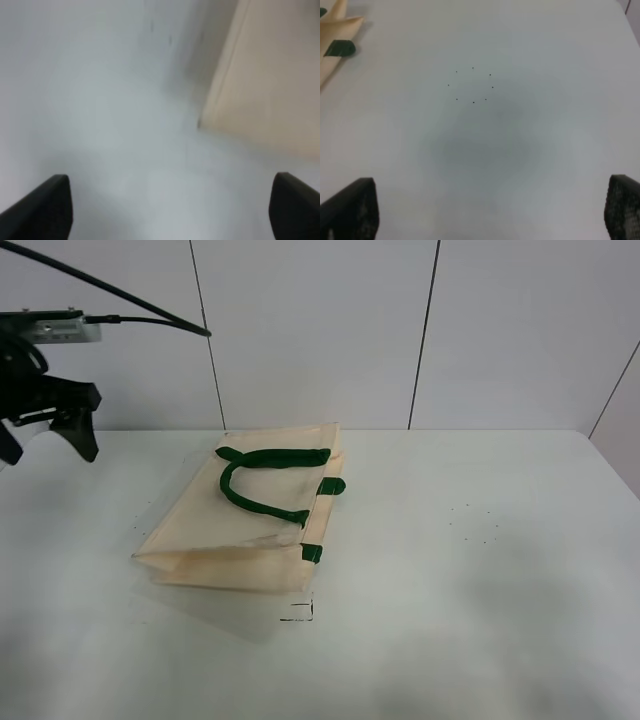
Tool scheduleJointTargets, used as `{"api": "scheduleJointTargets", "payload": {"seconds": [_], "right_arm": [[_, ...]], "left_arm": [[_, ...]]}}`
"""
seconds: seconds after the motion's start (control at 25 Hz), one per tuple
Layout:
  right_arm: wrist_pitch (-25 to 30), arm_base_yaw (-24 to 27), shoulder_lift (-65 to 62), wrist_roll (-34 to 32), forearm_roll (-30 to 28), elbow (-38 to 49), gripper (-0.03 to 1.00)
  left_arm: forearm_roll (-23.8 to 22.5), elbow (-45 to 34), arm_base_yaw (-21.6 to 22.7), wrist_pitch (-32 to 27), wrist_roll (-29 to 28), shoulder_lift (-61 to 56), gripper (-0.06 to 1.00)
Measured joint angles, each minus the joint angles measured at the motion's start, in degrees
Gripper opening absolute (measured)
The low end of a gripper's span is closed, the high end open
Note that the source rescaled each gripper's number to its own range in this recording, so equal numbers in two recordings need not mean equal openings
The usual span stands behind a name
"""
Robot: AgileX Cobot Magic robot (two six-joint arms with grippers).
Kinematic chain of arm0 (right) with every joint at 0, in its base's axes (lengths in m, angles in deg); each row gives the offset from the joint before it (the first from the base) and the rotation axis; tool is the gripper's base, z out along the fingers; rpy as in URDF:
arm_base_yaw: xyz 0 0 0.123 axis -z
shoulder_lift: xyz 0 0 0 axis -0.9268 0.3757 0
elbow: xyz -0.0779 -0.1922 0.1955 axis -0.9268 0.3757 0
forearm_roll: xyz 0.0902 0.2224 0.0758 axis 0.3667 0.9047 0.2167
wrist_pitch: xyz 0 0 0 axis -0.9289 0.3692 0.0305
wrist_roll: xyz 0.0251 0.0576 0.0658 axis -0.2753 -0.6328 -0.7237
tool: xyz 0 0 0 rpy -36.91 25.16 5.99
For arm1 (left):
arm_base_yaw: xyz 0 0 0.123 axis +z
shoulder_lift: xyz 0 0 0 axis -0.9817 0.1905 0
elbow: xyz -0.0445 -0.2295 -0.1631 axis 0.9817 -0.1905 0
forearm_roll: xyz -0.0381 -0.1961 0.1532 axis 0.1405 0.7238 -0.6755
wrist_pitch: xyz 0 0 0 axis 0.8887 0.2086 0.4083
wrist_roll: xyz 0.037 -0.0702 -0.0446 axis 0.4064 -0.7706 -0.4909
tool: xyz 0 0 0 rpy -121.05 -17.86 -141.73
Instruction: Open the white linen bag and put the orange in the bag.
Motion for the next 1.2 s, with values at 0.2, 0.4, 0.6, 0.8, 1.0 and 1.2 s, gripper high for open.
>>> {"api": "scheduleJointTargets", "payload": {"seconds": [0.2, 0.4, 0.6, 0.8, 1.0, 1.2], "right_arm": [[0.00, 0.00, 0.00, 0.00, 0.00, 0.00, 1.00], [0.00, 0.00, 0.00, 0.00, 0.00, 0.00, 1.00], [0.00, 0.00, 0.00, 0.00, 0.00, 0.00, 1.00], [0.00, 0.00, 0.00, 0.00, 0.00, 0.00, 1.00], [0.00, 0.00, 0.00, 0.00, 0.00, 0.00, 1.00], [0.00, 0.00, 0.00, 0.00, 0.00, 0.00, 1.00]], "left_arm": [[-0.52, -15.24, 0.00, 0.00, 0.64, -14.90, 0.99], [-0.52, -31.29, 0.00, 1.92, 0.96, -29.75, 0.99], [-0.46, -44.79, 0.00, 7.28, 1.56, -44.64, 0.99], [-0.07, -48.08, 0.00, 7.22, 2.92, -57.02, 0.99], [0.12, -48.33, 0.00, 7.29, 3.38, -66.55, 0.99], [-0.04, -48.33, 0.00, 7.34, 3.38, -73.39, 0.99]]}}
